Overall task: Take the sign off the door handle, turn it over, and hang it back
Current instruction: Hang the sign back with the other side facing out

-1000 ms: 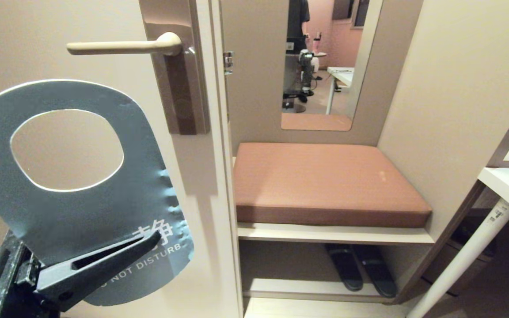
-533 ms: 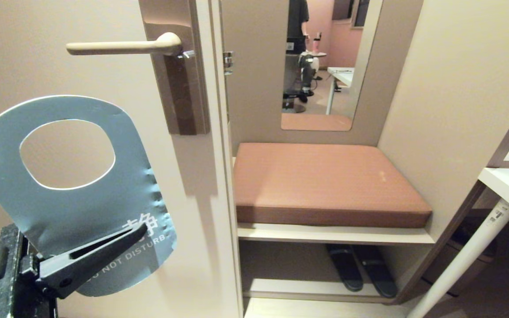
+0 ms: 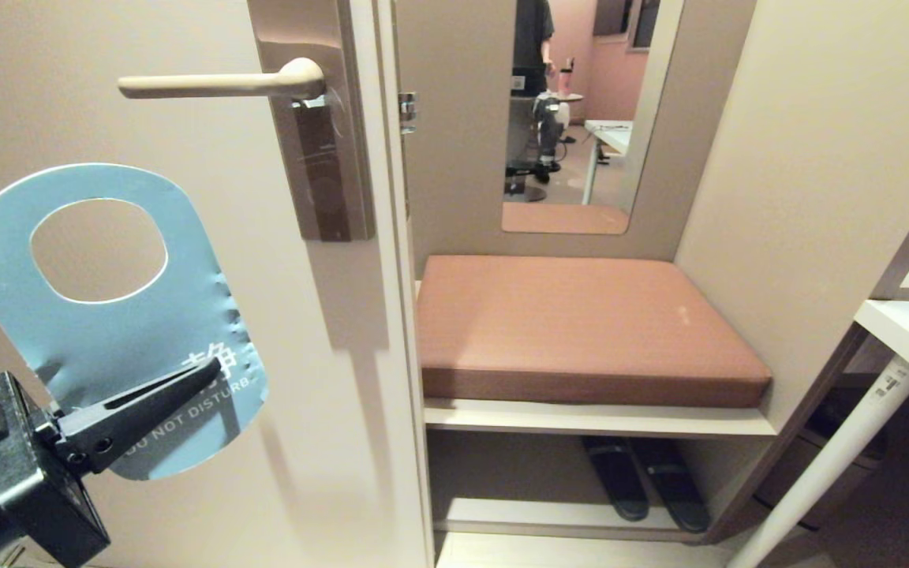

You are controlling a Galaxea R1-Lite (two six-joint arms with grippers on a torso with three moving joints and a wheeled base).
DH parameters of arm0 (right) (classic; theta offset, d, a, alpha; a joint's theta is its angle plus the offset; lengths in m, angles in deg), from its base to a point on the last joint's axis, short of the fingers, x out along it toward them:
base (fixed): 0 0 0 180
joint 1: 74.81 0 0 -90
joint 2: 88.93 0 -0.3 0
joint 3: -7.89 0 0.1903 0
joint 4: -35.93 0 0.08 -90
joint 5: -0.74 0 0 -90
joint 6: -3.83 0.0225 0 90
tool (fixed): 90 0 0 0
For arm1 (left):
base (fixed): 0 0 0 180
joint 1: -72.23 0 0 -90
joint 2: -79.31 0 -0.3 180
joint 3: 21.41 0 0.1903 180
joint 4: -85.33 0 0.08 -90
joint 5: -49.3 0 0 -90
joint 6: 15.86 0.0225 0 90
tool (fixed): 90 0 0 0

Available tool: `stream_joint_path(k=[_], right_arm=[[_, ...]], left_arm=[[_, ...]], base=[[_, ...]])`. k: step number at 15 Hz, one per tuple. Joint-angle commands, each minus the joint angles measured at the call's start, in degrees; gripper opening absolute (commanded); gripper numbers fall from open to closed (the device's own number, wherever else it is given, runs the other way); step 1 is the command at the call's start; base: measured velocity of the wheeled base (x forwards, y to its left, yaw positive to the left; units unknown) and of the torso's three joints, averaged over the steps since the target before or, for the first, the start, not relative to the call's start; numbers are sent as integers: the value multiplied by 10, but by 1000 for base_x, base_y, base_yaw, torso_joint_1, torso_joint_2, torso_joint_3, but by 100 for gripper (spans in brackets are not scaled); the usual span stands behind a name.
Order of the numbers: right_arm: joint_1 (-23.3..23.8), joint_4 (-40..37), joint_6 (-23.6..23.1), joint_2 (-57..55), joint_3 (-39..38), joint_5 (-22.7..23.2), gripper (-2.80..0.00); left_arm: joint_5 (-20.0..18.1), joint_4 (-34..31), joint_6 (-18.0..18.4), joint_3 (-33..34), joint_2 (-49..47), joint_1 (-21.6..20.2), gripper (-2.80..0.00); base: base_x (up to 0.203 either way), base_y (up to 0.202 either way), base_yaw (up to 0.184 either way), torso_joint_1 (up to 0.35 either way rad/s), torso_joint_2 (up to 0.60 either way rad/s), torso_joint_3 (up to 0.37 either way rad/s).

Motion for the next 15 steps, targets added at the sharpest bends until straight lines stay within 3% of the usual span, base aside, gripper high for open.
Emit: stream_joint_path(k=[1, 9, 15], right_arm=[[0, 0, 0, -2, 0, -1, -280], [0, 0, 0, -2, 0, -1, -280], [1, 0, 0, -2, 0, -1, -280]], left_arm=[[0, 2, 0, -8, -3, -27, -280], [-1, 2, 25, -47, -61, -150, -280], [-1, 2, 44, -90, -120, -175, -280]], base=[[0, 0, 0, 0, 0, 0], [0, 0, 0, 0, 0, 0], [0, 0, 0, 0, 0, 0]])
